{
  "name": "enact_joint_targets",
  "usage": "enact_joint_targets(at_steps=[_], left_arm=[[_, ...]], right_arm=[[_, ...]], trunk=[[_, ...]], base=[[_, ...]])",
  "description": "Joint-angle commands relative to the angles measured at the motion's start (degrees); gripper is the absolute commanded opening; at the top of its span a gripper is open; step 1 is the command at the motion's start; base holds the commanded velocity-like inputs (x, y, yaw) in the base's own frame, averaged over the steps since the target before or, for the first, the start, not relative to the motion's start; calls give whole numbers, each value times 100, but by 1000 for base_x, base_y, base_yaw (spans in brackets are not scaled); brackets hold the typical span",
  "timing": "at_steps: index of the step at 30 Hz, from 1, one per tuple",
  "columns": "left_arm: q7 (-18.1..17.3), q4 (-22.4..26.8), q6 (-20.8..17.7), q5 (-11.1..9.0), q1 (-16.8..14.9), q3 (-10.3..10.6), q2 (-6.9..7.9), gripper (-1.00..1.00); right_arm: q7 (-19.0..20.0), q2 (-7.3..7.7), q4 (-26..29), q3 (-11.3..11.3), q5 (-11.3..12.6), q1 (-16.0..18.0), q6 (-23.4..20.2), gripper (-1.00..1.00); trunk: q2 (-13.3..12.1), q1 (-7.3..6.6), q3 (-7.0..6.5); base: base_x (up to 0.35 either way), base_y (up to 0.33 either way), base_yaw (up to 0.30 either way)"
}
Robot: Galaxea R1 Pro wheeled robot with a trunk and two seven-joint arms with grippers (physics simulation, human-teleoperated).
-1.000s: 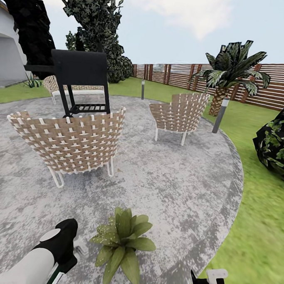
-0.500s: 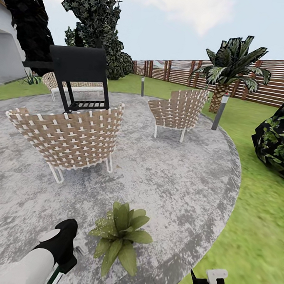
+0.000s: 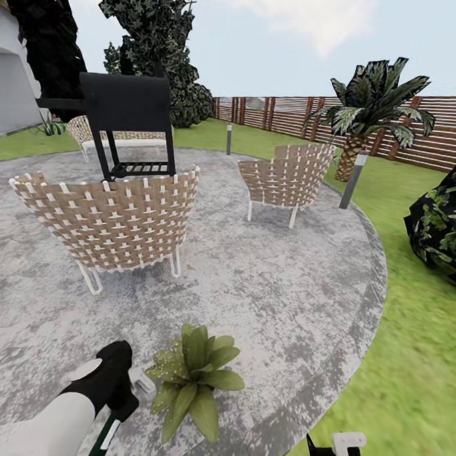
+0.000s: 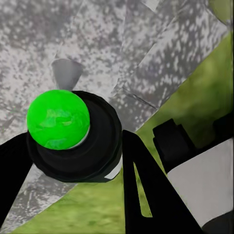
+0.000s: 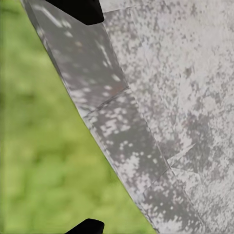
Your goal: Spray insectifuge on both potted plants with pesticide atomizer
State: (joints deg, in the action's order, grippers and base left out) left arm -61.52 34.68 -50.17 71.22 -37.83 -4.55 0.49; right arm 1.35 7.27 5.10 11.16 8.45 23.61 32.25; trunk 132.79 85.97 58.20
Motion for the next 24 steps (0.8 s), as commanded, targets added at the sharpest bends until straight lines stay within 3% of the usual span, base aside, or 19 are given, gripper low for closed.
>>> enact_joint_targets(at_steps=[1, 5, 10, 16, 24], left_arm=[[-60, -18, -15, 5, 0, -36, 0, -100], [-86, -166, 49, -62, 30, -26, 94, -100], [-88, -573, 567, -58, 47, -31, 114, -100], [-81, -504, 572, -42, -2, -7, -70, -100], [-87, -512, 560, -43, -23, -8, -20, -100]], right_arm=[[14, 2, -5, 44, 60, 3, 18, 100], [14, 2, -4, 44, 60, 3, 18, 100], [14, 2, -8, 44, 60, 3, 18, 100], [14, 2, -8, 44, 60, 3, 18, 100], [14, 2, -7, 44, 60, 5, 18, 100]], trunk=[[2, -1, 5], [2, -1, 5], [2, -1, 5], [2, -1, 5], [2, -1, 5]], base=[[0, 0, 0], [0, 0, 0], [0, 0, 0], [0, 0, 0], [0, 0, 0]])
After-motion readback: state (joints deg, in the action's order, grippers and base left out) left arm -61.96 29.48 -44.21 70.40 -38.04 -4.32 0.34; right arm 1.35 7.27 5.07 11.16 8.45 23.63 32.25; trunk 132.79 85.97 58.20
